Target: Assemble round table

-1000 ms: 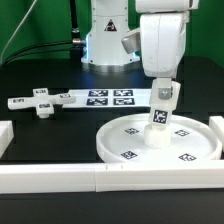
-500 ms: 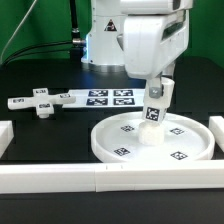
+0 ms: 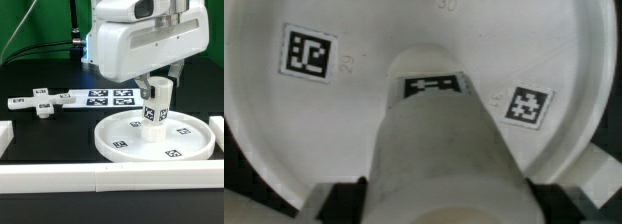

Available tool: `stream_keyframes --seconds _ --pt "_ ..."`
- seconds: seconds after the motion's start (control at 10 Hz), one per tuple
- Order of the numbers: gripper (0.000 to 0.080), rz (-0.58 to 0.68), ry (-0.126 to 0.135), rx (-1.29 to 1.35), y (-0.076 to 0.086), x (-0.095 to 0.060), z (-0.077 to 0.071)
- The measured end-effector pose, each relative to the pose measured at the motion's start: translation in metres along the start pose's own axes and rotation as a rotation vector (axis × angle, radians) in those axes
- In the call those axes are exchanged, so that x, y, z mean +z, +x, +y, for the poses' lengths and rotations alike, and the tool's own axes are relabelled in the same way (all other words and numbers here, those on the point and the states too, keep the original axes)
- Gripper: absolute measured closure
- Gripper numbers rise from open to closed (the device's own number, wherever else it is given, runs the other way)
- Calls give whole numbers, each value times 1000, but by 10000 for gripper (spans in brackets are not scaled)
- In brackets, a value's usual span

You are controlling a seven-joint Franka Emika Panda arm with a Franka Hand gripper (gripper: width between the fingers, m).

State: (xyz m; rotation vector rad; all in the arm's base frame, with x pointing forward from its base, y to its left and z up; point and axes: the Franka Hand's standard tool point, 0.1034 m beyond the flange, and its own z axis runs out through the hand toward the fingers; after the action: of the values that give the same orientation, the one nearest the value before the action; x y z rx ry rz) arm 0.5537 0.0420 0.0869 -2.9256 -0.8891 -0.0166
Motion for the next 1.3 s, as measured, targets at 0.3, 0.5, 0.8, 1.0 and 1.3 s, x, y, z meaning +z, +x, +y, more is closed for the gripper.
stream_keyframes --seconds 0.3,0.5,0.8,1.0,1.3 --pt "390 25 17 302 -4 0 -1" --pt "390 33 28 544 -6 0 3" --pt "390 56 27 837 -10 0 5" --pt "390 66 40 1057 -10 0 6" --pt "390 62 56 1233 -9 1 4"
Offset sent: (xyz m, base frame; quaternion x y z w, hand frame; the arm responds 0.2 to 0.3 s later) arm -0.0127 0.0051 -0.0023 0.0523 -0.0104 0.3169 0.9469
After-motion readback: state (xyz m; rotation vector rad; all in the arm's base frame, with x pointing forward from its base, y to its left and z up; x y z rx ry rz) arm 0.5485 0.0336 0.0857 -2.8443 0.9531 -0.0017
